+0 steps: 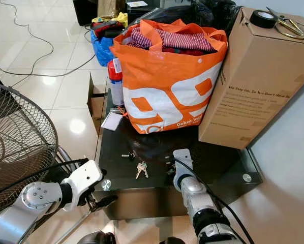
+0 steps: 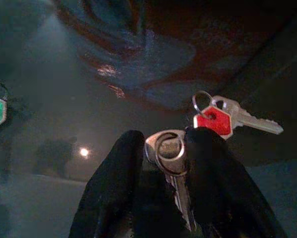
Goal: Hang keys on a hook
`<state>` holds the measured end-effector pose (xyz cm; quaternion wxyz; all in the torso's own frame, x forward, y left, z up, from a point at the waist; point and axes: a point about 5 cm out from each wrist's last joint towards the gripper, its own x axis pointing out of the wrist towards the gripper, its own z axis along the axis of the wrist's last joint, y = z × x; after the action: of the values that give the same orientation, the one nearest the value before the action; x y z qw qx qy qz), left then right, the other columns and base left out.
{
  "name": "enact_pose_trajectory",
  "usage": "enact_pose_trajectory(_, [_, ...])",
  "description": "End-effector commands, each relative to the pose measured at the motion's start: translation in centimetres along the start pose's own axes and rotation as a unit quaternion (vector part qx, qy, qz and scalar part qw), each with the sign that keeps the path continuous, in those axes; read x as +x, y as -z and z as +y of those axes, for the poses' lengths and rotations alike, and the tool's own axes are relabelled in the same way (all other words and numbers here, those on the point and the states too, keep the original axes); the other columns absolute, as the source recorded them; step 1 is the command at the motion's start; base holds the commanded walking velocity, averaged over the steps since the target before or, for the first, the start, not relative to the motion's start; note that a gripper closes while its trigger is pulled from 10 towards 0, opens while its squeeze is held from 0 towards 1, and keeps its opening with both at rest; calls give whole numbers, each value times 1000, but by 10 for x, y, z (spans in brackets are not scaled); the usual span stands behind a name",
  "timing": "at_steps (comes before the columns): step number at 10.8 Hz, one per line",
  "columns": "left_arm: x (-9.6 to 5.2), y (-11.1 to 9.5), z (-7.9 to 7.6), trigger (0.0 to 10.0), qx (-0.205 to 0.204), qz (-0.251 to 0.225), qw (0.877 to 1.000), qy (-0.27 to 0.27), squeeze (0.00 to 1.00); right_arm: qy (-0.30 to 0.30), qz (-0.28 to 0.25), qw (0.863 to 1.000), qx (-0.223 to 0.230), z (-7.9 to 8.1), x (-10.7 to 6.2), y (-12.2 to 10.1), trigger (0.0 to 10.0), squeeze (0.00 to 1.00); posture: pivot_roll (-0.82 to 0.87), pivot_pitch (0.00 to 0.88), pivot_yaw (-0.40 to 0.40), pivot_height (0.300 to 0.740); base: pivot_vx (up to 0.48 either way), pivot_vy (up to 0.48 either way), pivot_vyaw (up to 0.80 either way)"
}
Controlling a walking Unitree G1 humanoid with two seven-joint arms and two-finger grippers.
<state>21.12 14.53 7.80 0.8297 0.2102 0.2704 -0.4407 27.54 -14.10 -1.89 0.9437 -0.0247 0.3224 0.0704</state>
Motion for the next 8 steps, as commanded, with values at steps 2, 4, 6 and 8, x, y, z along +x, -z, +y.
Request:
enact_pose_trajectory(2, [-1, -4, -2, 10000, 6, -5, 1000, 5, 227, 8, 3, 1000, 3, -2, 0, 1, 6902, 0, -65, 95, -2, 740, 0, 0, 0])
enact_pose_trajectory(4, [0, -4, -1, 10000, 6, -6, 1000, 6, 227, 11, 4, 1000, 0, -5, 0, 1, 4784, 0, -73, 86, -1, 740, 0, 0, 0])
enact_pose_trajectory(6, [2, -5, -1, 10000, 6, -8, 1000, 6, 224, 9, 10, 1000, -8, -7, -1, 3, 10000, 0, -77, 81, 1, 740, 0, 0, 0])
enact_pose_trajectory(8, [2, -6, -1, 10000, 6, -9, 1000, 6, 227, 5, 9, 1000, -4, -5, -1, 3, 5765, 0, -77, 80, 1, 740, 0, 0, 0])
